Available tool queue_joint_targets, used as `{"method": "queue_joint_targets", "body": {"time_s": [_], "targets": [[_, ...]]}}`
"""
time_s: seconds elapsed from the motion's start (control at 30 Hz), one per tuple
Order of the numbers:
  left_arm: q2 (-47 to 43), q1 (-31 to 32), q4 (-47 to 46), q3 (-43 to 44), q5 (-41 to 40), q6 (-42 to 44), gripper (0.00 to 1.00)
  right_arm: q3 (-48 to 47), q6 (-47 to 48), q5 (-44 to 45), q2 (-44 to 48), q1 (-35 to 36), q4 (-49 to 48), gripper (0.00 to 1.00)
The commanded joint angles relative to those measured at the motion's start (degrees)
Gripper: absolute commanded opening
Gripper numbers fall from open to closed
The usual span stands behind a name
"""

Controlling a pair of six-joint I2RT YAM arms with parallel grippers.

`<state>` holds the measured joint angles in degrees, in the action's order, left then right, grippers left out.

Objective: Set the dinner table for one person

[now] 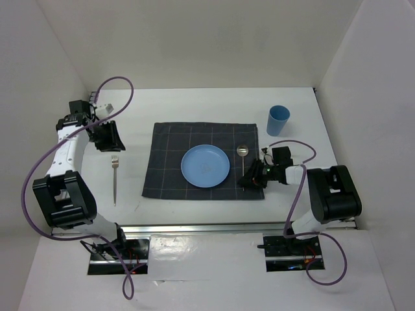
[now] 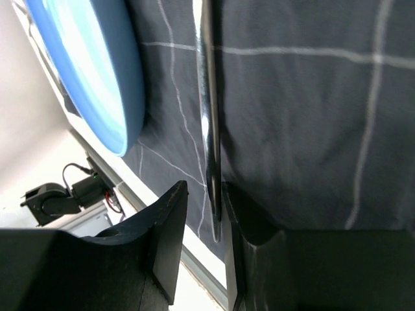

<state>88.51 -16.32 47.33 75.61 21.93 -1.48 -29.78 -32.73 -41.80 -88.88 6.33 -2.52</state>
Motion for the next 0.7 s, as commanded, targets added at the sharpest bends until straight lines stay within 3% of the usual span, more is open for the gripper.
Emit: {"method": "queue_joint_targets", "body": {"time_s": [0.0,0.13,0.37,0.53,0.67], "targets": [[-1.3,-0.3,-0.2,0.6,1.7,1.4,0.36,0.1,0.3,2.3,3.0,-0.4,3.1,0.35],[-1.3,-0.3,0.3,0.6,2.2,1.4,0.36,-1.2,-0.3,3.0,6.3,-0.4,5.2,0.46],[-1.3,-0.3,0.3,1.6,-0.4,3.9,0.4,-1.2,-0.8,3.7,8.6,-0.4,9.5,0.48],[0.6,1.3,1.1,0.3,-15.7,12.3,0.54,-2.3,-0.8,3.4,8.6,-0.4,14.7,0.48],[1.2,2.7,-0.3,-5.5,-24.7,18.3,0.63,-5.5,-2.1,15.1,13.1,0.3,22.5,0.48]]}}
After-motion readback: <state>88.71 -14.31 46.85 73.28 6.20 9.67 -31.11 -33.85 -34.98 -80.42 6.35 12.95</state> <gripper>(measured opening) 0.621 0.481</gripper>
